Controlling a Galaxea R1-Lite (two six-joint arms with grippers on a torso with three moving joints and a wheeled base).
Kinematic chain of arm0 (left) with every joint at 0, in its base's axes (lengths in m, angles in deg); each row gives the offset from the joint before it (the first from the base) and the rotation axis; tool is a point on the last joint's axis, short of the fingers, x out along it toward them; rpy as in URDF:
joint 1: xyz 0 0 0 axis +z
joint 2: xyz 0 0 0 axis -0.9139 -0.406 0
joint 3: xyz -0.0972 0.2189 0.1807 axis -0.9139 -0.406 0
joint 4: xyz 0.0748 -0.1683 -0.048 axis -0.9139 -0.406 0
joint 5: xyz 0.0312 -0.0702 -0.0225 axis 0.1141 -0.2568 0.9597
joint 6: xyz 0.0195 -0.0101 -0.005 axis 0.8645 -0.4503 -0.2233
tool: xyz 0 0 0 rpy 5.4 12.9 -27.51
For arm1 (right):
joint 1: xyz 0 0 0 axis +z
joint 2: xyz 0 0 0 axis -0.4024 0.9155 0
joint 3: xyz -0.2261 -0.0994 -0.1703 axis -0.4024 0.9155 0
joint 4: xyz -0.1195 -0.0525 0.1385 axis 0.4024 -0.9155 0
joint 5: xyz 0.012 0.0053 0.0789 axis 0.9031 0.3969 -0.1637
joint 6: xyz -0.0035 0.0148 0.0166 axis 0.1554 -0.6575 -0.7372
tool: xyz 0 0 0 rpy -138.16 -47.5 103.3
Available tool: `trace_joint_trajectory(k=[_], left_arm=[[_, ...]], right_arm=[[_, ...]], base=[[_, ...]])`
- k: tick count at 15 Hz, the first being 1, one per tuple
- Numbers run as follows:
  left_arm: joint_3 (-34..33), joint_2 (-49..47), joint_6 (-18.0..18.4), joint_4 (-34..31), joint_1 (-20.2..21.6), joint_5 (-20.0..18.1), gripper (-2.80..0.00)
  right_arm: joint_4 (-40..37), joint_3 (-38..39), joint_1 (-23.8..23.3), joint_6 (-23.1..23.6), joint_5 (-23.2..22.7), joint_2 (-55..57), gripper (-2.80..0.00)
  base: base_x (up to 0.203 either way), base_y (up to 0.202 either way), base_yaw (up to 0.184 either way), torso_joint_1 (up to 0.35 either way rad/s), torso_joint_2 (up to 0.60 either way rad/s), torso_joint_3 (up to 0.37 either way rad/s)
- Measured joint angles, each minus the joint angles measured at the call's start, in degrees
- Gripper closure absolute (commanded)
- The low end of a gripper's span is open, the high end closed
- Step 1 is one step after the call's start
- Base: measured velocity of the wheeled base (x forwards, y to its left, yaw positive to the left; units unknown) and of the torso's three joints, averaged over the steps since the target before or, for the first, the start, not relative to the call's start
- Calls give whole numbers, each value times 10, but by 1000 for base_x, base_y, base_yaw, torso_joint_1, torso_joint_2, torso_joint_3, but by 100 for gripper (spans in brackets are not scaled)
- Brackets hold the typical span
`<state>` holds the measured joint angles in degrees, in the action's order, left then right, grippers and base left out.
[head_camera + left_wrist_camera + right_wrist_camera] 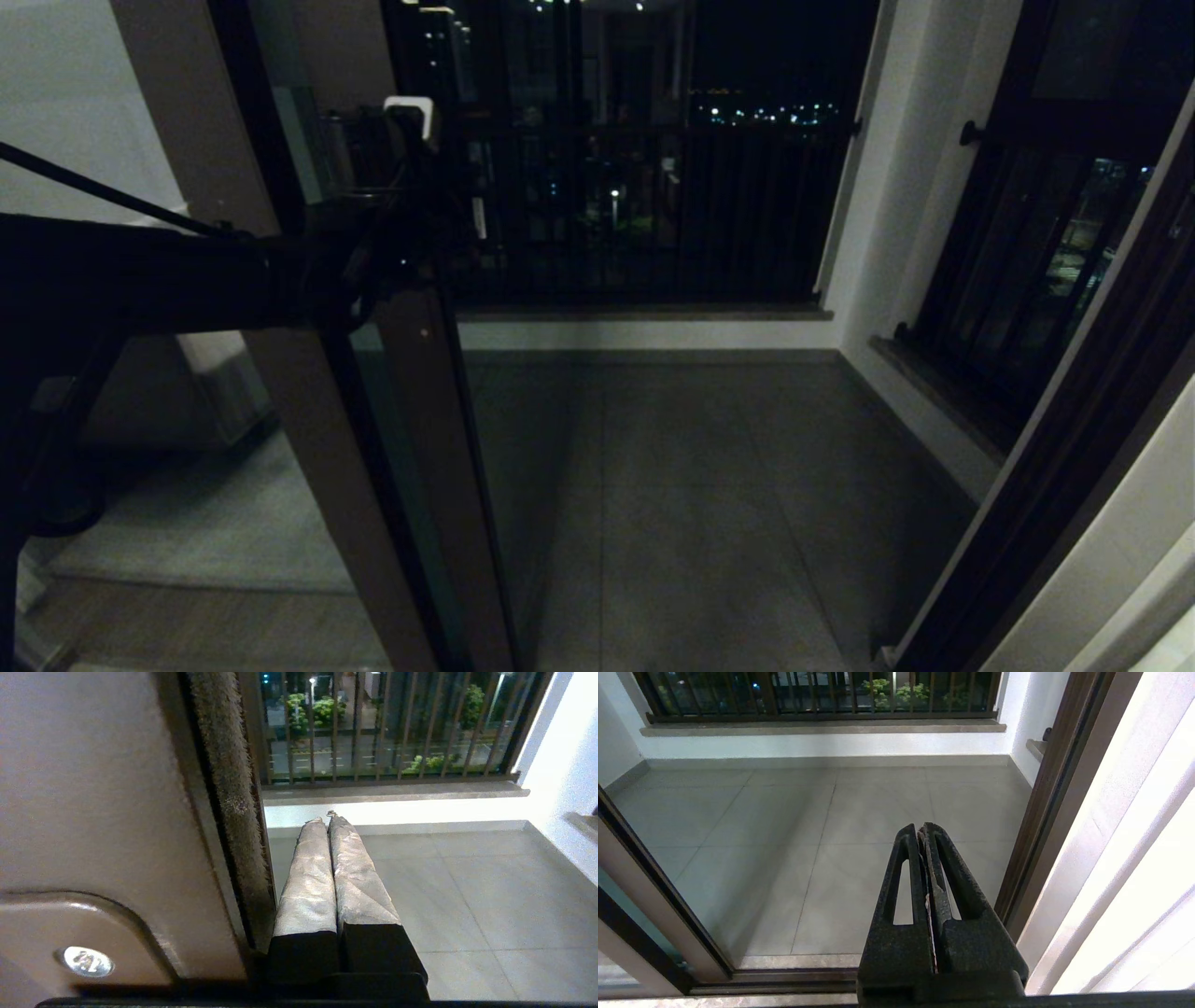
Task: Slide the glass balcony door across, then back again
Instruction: Open the slid door
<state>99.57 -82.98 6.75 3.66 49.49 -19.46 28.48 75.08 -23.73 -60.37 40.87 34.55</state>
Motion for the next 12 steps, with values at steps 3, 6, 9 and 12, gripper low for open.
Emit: trace_joint_trajectory(k=[3,6,9,12], left_arm=[[0,0,0,0,4,1,0],[0,1,1,0,6,3,0],[0,1,1,1,7,3,0],[-1,2,1,1,10,2,0]], right_arm=[[0,0,0,0,0,0,0],[0,0,0,0,0,0,0],[0,0,0,0,0,0,0],[0,0,0,0,0,0,0]], base=[[0,0,0,0,0,0],[0,0,0,0,0,0],[0,0,0,0,0,0],[0,0,0,0,0,0]])
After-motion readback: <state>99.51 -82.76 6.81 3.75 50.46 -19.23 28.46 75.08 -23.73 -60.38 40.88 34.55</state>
